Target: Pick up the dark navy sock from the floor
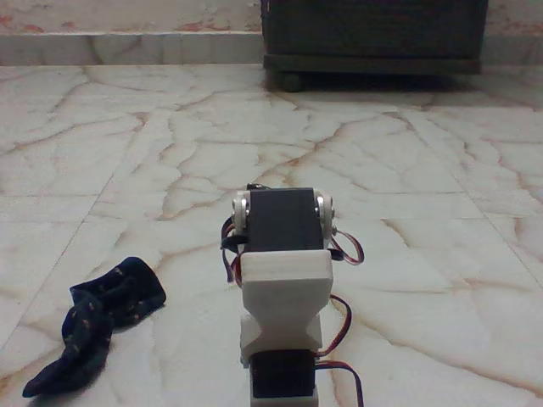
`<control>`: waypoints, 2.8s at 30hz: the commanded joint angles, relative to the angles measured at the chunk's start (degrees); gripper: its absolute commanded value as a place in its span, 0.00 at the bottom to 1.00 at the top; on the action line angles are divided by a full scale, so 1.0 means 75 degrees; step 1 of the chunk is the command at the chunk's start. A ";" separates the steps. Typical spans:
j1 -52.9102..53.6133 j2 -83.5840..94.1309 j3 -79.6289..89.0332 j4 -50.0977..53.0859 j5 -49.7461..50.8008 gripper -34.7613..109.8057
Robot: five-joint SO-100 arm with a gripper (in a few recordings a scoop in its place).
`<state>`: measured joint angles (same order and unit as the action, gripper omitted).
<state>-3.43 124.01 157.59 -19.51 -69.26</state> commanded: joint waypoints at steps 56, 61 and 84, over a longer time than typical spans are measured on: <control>-0.4582 -0.9398 -1.0078 0.5660 0.6832 0.30; -0.4922 -1.0266 -1.0945 0.5648 0.6844 0.30; -0.5027 -1.2645 -1.2809 0.5203 0.6258 0.24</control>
<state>-41.57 28.83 61.52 19.25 -23.03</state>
